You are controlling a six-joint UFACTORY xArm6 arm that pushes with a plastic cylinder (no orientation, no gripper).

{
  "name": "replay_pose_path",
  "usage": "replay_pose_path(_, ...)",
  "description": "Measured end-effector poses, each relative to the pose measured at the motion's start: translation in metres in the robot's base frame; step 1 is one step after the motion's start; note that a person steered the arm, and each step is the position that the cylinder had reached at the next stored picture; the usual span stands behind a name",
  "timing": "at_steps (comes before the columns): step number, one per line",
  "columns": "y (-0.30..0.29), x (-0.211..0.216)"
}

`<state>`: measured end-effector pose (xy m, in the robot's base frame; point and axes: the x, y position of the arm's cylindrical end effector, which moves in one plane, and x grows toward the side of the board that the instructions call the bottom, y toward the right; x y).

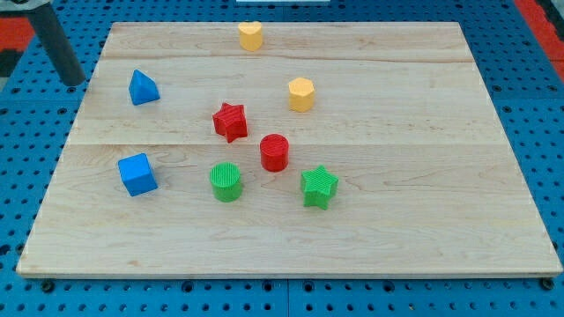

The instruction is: Adjust the red circle to the top of the green star

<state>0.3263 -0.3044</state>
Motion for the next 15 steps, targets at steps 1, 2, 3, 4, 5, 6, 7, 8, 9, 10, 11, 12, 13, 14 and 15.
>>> replay_pose_path(1, 0.001, 0.024)
replay_pose_path(2, 0.01, 0.042)
replay_pose_path(3, 0.042, 0.065)
replay_pose_path(4, 0.073, 0.115)
replay_pose_path(5, 0.084, 0.172)
replay_pose_path(6, 0.083, 0.187)
replay_pose_path(7, 0.082, 0.169)
replay_pose_path(8, 0.093, 0.169)
replay_pose_path(9, 0.104, 0.168)
replay_pose_path(10, 0.104, 0.167)
replay_pose_path(11, 0.109, 0.157)
replay_pose_path(12, 0.11, 0.155)
replay_pose_path(13, 0.107, 0.149)
replay_pose_path(14, 0.105, 0.124)
replay_pose_path(15, 0.106, 0.122)
